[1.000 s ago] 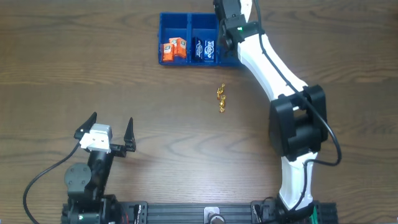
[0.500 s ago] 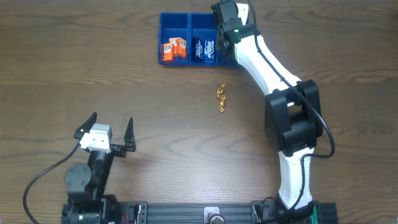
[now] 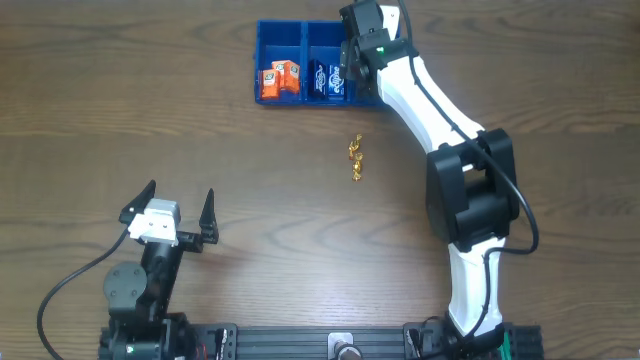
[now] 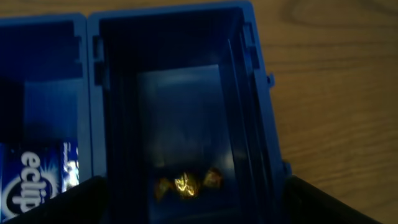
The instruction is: Sort Candies Into Trays
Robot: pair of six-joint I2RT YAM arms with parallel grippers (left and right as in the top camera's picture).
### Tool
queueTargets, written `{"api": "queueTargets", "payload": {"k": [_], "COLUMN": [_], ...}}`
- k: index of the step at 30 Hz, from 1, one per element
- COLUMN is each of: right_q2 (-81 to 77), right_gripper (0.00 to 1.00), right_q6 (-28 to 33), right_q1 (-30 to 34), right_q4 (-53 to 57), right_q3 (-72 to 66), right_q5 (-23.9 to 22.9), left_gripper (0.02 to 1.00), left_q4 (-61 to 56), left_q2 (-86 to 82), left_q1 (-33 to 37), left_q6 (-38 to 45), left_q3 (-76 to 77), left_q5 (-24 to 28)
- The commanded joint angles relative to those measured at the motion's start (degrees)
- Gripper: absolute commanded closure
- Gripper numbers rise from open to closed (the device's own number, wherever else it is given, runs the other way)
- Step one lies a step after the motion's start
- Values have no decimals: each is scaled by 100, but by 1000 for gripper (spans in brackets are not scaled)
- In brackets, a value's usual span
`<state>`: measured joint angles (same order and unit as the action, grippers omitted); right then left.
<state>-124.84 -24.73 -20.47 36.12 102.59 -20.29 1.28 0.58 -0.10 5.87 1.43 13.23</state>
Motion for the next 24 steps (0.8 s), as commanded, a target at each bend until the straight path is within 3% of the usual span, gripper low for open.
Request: {"api": "queueTargets", "payload": {"k": [1, 6, 15, 20, 24], "right_q2": [728, 1239, 1285, 1285, 1285], "right_gripper": [69, 1, 1, 1, 1], "right_q6": [125, 122, 127, 57, -280], "right_q1": [24, 24, -90, -444, -713], "right_q4": [387, 1261, 2179, 2122, 2011], "right_q3": [142, 142, -610, -1681, -2087], "right_q5": [-55, 531, 2100, 2470, 2439], "left_gripper": [20, 23, 20, 20, 20], "left_q4": [181, 181, 181, 181, 181], "left_q2": [-37, -37, -37, -37, -37], "left_q1": [17, 17, 17, 17, 17], "left_q6": [37, 37, 37, 37, 37], "left_q3": [-116, -116, -116, -116, -116], "left_q5": [122, 122, 125, 122, 125]}}
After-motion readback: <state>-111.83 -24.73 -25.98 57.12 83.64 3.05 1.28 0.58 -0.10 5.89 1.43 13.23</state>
